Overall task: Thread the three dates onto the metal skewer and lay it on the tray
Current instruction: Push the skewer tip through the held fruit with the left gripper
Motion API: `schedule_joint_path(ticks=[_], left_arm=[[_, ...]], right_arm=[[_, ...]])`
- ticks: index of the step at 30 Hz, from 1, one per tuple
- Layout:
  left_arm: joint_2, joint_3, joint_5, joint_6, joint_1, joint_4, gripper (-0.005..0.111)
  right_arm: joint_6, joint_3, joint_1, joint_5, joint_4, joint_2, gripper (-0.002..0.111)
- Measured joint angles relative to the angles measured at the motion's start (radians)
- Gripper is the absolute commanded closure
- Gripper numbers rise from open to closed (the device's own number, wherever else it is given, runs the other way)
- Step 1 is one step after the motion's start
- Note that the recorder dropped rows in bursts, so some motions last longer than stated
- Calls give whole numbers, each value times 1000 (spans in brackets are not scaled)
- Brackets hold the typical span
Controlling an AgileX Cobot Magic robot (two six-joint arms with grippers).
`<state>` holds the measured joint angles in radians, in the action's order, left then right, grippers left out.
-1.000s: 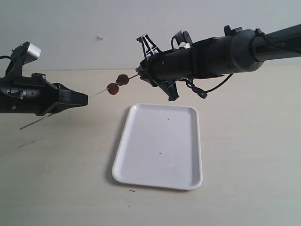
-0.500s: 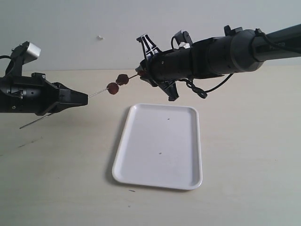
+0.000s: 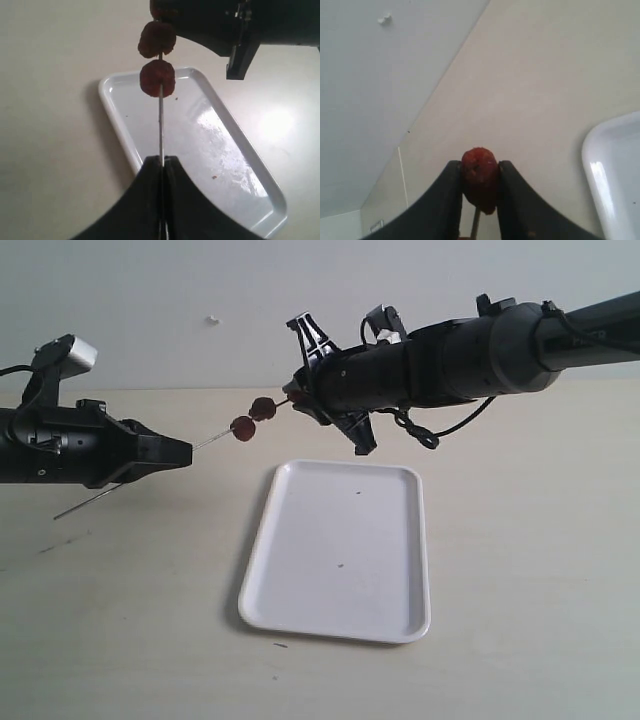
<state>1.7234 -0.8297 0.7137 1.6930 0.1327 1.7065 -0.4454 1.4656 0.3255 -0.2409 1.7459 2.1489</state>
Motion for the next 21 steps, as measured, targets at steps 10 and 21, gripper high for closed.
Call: schedule_joint_path(ticks=[10, 21], left_arm=[[0, 0, 3, 66, 2, 22, 107], [1, 0, 21, 90, 2, 27, 107]], right_arm=[[-34, 0, 0, -18, 0, 0, 84], [-36, 0, 0, -51, 0, 0, 84]])
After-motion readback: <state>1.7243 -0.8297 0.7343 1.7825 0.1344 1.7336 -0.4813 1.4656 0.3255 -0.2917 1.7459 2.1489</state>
